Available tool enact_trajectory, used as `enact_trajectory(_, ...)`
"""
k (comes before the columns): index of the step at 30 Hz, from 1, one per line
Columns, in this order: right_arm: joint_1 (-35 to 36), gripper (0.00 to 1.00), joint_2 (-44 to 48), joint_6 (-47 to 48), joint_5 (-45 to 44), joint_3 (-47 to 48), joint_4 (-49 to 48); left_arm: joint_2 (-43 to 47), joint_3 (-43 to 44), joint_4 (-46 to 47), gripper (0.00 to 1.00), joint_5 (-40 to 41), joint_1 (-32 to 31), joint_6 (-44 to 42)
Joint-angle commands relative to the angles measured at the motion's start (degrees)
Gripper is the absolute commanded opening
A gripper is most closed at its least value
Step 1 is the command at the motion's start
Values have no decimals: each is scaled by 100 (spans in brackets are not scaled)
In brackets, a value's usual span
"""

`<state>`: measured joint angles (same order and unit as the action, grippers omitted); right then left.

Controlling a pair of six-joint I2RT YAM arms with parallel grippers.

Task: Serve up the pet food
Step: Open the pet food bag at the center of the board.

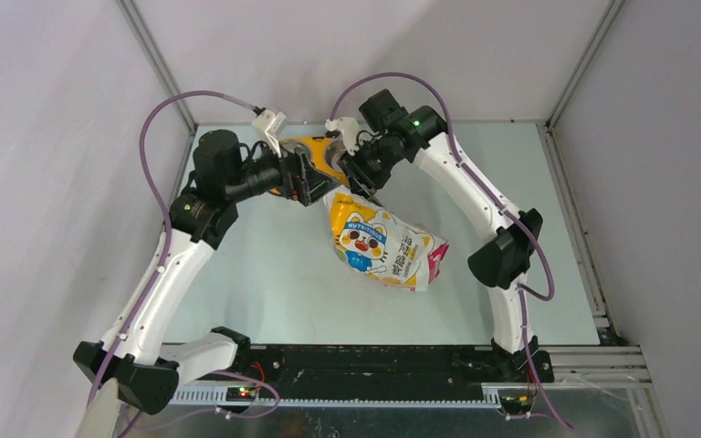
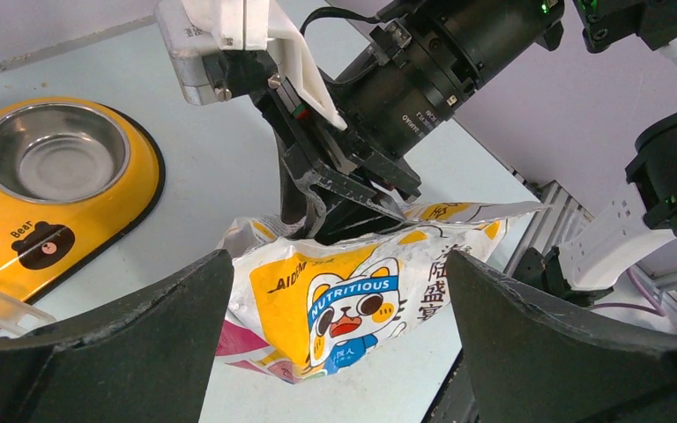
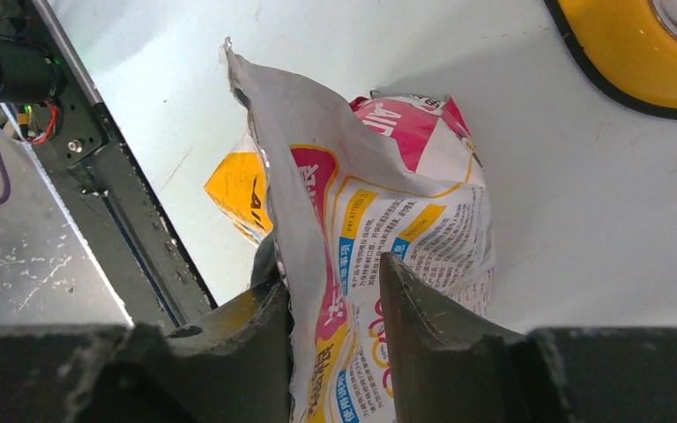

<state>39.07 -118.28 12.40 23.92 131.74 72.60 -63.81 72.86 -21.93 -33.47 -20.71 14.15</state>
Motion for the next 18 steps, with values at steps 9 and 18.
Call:
enact_trajectory(9, -314, 8, -34, -67, 1618, 313, -225, 50, 74, 136, 98, -210, 40, 101)
enact_trajectory(18, -306, 0, 354, 227, 2028, 231, -92, 35, 190, 76, 98, -242, 40, 84)
